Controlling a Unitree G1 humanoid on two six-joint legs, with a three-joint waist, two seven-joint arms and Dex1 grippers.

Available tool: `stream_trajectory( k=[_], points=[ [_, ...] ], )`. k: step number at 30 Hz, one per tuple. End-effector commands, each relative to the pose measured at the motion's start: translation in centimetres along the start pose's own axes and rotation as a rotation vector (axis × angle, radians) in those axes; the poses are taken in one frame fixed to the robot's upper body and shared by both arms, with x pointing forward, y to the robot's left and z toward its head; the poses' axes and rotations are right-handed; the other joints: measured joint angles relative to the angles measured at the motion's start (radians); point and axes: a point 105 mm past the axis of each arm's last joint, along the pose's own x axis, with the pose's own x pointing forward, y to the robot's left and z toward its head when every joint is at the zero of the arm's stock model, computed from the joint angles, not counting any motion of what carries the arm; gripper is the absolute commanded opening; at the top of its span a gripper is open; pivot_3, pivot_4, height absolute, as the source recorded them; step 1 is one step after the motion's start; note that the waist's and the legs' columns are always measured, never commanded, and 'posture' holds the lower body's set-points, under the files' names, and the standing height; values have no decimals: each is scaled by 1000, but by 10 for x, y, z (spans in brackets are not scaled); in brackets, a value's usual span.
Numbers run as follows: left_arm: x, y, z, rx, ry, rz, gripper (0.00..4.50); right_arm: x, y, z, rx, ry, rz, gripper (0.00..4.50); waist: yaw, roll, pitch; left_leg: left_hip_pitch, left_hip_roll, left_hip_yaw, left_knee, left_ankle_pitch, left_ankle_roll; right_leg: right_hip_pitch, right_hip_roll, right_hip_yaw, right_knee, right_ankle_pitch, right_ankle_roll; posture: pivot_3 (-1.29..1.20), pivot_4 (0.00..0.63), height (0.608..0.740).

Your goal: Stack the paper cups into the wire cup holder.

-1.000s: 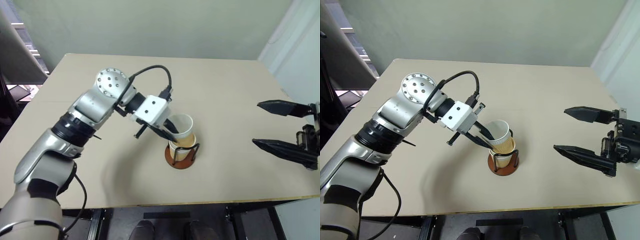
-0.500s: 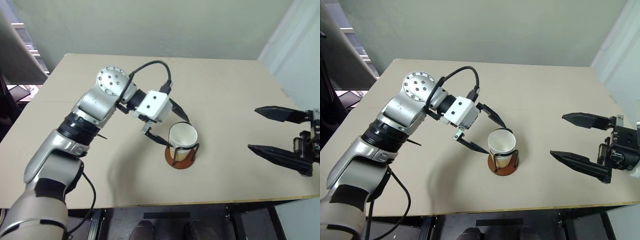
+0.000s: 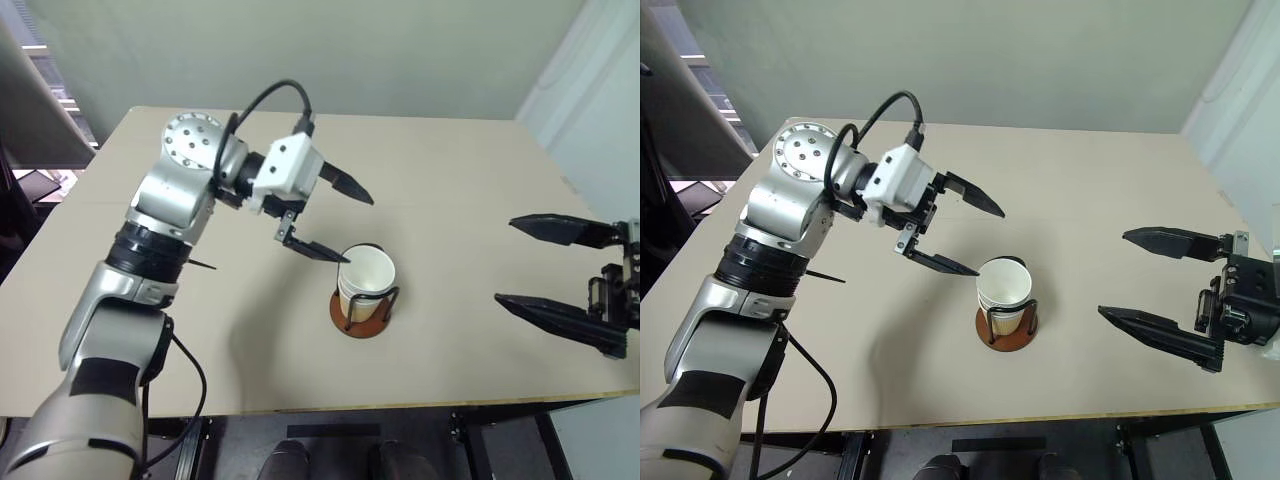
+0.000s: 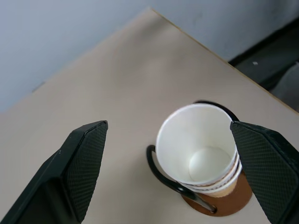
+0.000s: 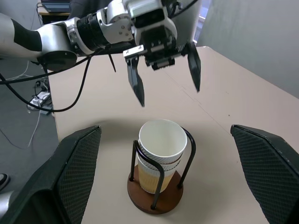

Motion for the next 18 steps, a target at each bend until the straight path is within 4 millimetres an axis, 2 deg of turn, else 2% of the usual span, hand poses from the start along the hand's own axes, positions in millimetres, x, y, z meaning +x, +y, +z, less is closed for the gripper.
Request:
stream_trajectory(
  k=[1,10,13,15,18],
  points=[
    [-9,9,22,33,-73,61,4485,-2,-6,7,-44,-1,-7,4500,0,0,0,0,0,0,0,0,0,0,0,0,0,0,0,0,150,740],
    [-43,13,25,-29,-71,244,4485,3,-19,5,-51,-6,38,4500,-2,0,0,0,0,0,1,0,0,-1,0,-1,0,0,1,0,150,740],
    [-60,9,18,-74,-28,313,4485,5,-23,1,-49,5,61,4500,-5,0,0,0,0,0,1,0,0,-1,0,-1,0,0,1,0,150,740],
    [-69,2,9,-105,19,338,4485,5,-25,-1,-44,12,72,4500,-6,0,0,0,0,0,1,0,0,-1,0,-1,0,0,1,0,150,740],
    [-89,-22,-5,-217,61,370,4485,5,-31,-14,-24,60,85,4500,-9,1,0,1,1,0,0,0,0,-1,0,-1,0,0,1,0,150,740]
  ],
)
